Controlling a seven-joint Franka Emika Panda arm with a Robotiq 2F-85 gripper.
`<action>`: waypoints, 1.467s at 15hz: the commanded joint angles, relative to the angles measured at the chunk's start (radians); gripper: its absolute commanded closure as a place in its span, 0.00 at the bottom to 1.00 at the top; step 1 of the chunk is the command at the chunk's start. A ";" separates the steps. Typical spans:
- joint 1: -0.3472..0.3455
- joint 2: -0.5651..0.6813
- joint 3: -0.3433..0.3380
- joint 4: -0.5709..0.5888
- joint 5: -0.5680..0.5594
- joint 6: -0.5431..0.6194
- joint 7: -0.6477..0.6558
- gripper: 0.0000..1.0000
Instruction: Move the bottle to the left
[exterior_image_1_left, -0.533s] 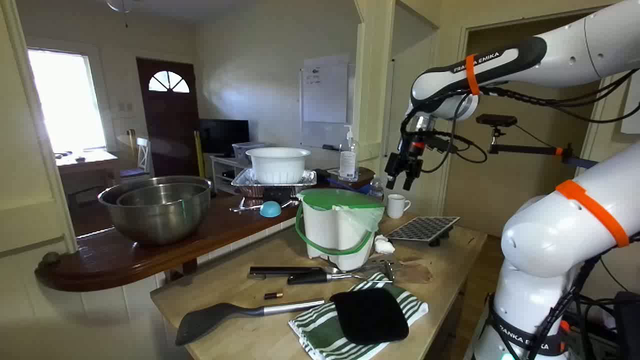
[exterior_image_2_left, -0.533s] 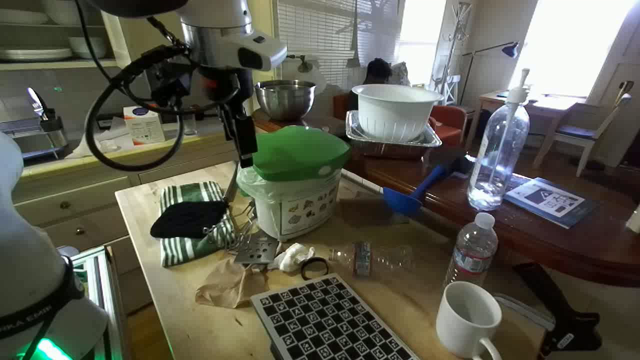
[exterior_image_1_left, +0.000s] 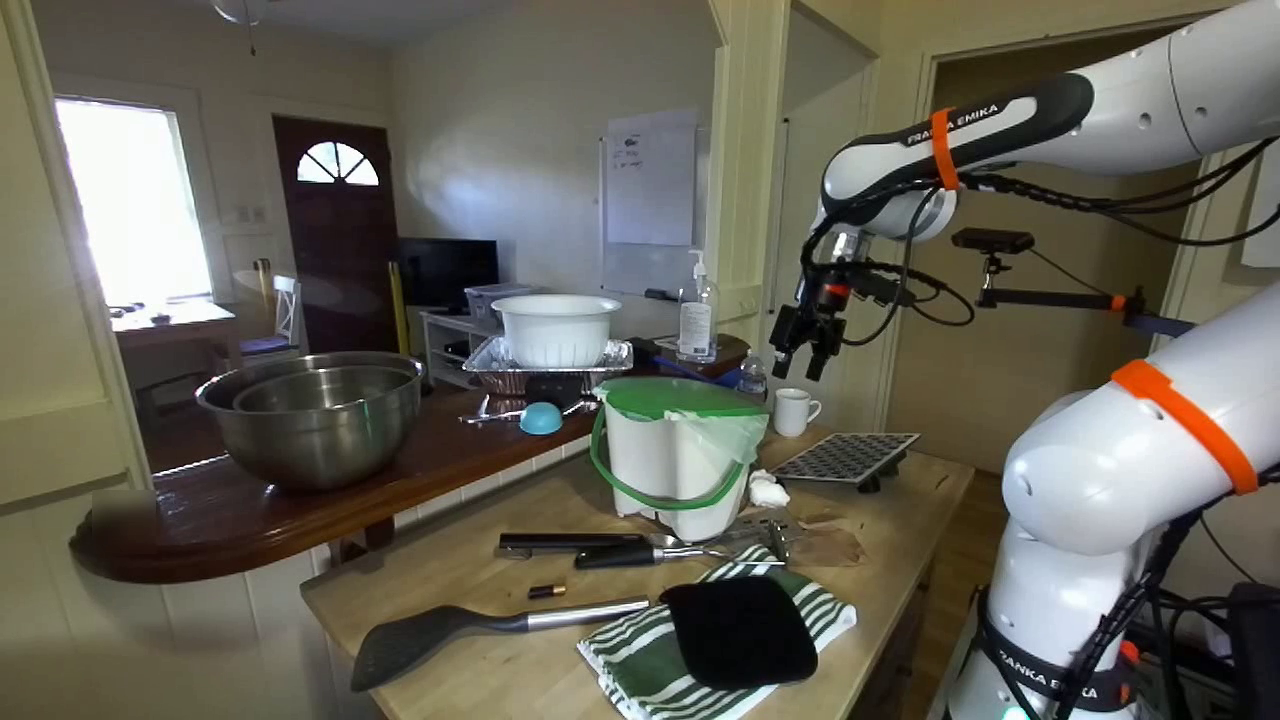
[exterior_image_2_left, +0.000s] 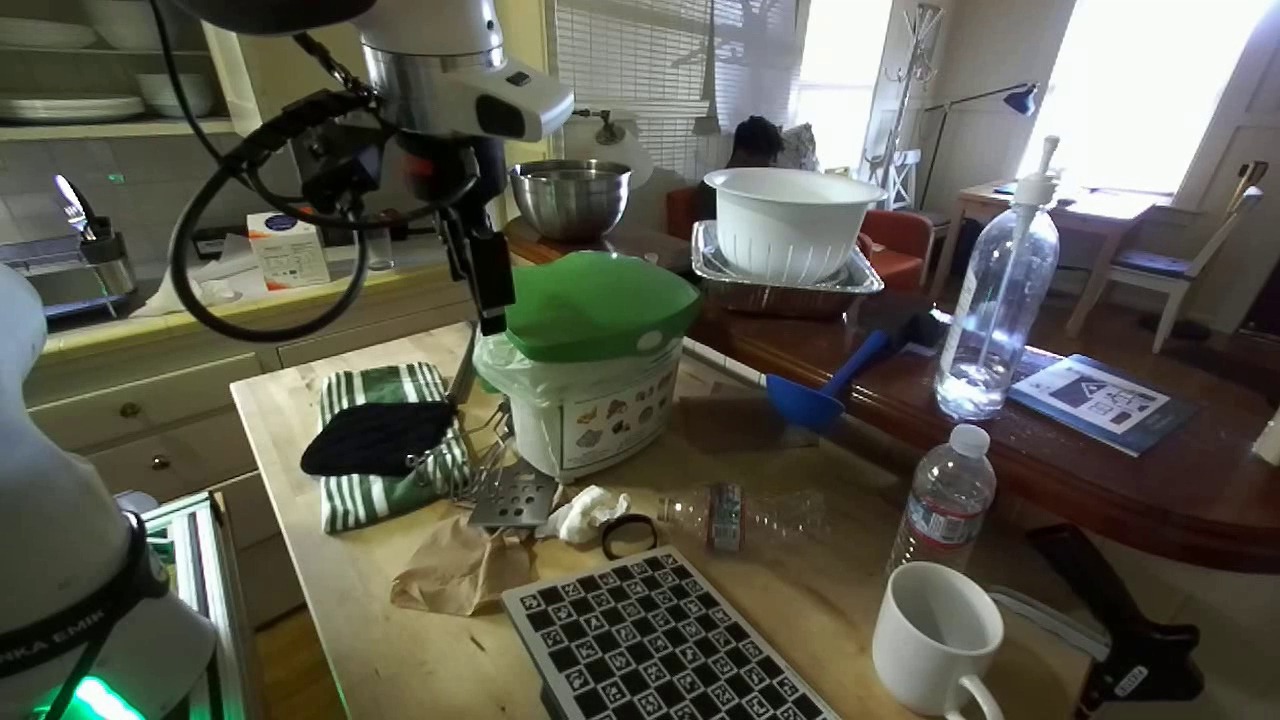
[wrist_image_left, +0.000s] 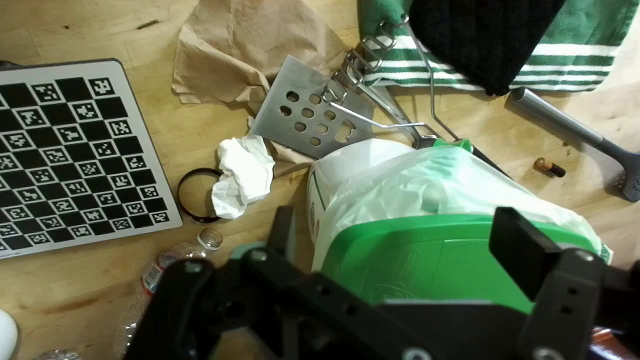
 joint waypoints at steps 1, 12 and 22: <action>-0.043 0.037 0.054 -0.002 -0.042 0.162 0.019 0.00; -0.046 0.375 0.006 0.288 -0.118 0.777 -0.097 0.00; 0.023 0.558 -0.128 0.438 0.022 0.980 -0.313 0.00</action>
